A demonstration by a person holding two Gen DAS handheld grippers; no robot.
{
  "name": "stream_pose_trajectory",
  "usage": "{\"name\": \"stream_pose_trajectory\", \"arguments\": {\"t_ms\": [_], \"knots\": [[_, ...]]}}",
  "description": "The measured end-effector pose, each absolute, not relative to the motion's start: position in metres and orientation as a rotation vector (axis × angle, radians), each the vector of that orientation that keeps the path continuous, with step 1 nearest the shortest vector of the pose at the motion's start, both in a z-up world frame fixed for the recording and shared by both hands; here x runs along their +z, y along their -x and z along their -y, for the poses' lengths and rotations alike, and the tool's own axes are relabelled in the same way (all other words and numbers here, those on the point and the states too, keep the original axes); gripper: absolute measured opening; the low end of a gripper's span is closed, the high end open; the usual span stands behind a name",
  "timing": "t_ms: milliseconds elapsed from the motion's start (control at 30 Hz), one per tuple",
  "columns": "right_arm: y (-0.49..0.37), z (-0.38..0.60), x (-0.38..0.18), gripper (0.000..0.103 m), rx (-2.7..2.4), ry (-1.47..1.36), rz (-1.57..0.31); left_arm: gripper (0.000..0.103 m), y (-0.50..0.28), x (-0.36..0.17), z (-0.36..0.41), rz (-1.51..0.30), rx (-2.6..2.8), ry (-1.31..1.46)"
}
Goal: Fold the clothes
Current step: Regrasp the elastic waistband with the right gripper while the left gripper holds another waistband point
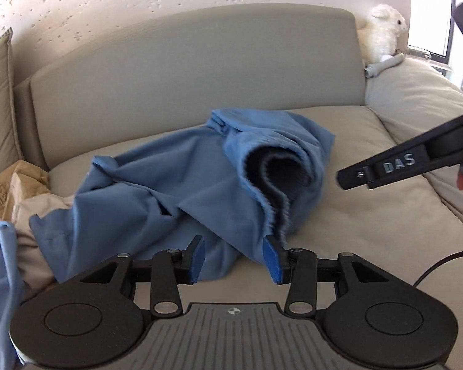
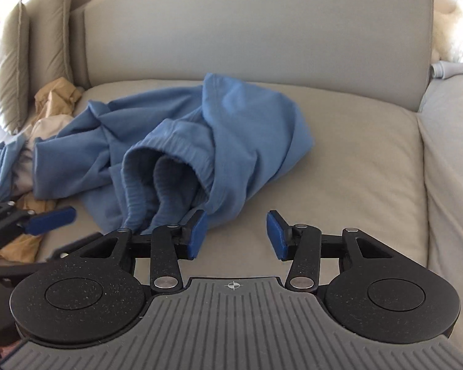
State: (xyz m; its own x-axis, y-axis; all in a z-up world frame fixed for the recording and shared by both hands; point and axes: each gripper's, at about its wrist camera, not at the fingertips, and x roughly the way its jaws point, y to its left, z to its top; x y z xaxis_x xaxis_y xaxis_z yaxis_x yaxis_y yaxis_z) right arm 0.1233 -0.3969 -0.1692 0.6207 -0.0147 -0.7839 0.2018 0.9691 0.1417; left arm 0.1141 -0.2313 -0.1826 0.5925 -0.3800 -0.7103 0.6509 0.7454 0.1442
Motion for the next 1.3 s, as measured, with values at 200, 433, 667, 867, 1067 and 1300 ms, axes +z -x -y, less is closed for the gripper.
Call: {"name": "stream_pose_trajectory", "arguments": {"t_ms": [200,433,667,867,1067,1300], "knots": [[-0.125,0.388,-0.181,0.04,-0.106,-0.258,-0.853,0.043,-0.116,-0.203,0.256,-0.628,-0.63,-0.514],[-0.141,0.392,-0.181,0.04,-0.107,-0.281,-0.824,0.01,-0.138,-0.214,0.266,-0.599,-0.63,-0.564],[-0.137,0.378,-0.174,0.04,-0.045,-0.256,-0.798,0.008,-0.15,-0.174,0.235,-0.573,-0.538,-0.52],[-0.144,0.352,-0.169,0.04,-0.061,-0.176,-0.778,0.008,-0.163,-0.152,0.22,-0.548,-0.511,-0.519],[-0.157,0.357,-0.193,0.039,-0.108,-0.251,-0.871,0.008,-0.174,-0.14,0.224,-0.536,-0.506,-0.49],[-0.158,0.378,-0.201,0.039,-0.257,-0.391,-0.848,0.008,-0.191,-0.155,0.226,-0.566,-0.487,-0.493]]}}
